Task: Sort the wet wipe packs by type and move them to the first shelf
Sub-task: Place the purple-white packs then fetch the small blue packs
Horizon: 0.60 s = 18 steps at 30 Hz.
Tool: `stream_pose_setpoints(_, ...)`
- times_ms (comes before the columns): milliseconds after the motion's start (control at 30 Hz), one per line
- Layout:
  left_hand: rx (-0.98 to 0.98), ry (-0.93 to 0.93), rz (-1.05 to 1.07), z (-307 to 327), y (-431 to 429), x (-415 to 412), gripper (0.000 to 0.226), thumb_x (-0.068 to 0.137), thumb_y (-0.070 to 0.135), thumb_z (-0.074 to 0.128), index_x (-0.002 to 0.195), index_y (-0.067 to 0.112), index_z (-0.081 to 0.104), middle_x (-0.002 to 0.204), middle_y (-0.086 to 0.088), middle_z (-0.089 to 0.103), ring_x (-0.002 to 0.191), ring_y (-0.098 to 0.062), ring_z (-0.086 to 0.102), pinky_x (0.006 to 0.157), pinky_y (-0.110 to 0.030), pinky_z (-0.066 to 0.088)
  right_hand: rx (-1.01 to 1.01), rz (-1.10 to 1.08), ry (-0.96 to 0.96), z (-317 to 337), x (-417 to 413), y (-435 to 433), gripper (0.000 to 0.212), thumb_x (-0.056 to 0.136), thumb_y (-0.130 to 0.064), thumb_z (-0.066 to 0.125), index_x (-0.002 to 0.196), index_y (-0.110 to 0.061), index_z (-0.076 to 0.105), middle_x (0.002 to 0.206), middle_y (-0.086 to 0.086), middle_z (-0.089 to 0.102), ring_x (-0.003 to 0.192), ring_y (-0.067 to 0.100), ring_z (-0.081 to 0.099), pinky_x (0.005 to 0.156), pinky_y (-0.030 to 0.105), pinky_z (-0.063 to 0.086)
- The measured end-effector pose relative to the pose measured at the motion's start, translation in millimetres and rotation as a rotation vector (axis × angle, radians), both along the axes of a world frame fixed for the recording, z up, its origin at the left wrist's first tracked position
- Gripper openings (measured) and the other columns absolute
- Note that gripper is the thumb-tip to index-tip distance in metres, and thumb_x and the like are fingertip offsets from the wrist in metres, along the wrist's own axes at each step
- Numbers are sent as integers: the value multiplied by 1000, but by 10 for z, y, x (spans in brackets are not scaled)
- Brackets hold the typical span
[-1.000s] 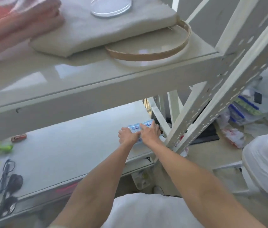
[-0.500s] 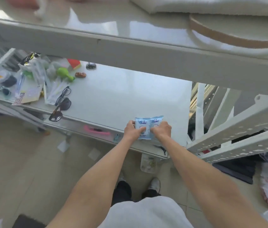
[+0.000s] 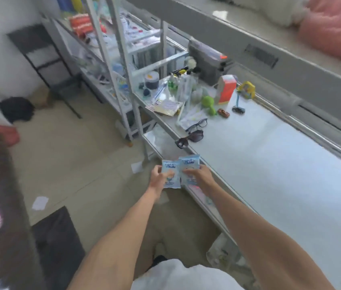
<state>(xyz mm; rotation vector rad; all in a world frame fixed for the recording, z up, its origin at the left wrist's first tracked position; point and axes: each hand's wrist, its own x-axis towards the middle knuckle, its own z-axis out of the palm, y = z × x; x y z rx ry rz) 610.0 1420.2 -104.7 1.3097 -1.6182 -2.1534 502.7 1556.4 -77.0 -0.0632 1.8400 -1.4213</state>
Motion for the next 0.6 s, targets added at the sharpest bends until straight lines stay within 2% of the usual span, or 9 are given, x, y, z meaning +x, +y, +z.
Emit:
stream_pose_setpoints(133,-17,-14,197,4,-767,434,34,87,3,72,118,-4,59,102,-15,72,68,-17,68,45,-20,52,49,211,4,-120,168,-1013,17,83,-1,76,98,-7,78,103,16,79,85,30,75,78,42,62)
stream_pose_setpoints(233,-10,-28,324,-28,-1267,740,35,85,7,76,115,-1,59,95,-9,70,65,-12,68,46,-19,51,84,374,5,-170,286,-1721,20,78,-13,80,97,-10,79,101,15,80,83,27,76,74,38,61)
stream_pose_setpoints(333,18,-34,445,-175,-1724,932,40,80,11,80,115,5,62,110,-15,75,83,-21,74,64,-30,58,86,526,10,-243,388,-2401,43,71,-29,81,106,-5,78,105,17,79,89,28,77,72,37,62)
stream_pose_setpoints(400,27,-34,512,-252,-2018,1003,36,83,8,79,116,7,64,107,-12,76,80,-19,74,65,-29,57,89,588,3,-346,437,-2828,30,81,-24,80,104,-6,77,104,17,78,88,28,75,78,40,59)
stream_pose_setpoints(500,20,-74,540,-301,-2530,1029,37,83,8,79,118,9,64,104,-8,77,78,-18,74,65,-29,57,75,631,-26,-536,407,-3480,4,89,-14,75,89,-10,75,93,16,75,85,29,69,78,40,52)
stream_pose_setpoints(600,16,-134,564,-320,-3094,1010,39,84,6,79,119,9,62,108,-11,76,81,-21,74,67,-30,59,65,697,-90,-680,315,-4101,3,88,-11,73,86,-9,74,90,15,74,85,30,68,78,42,52)
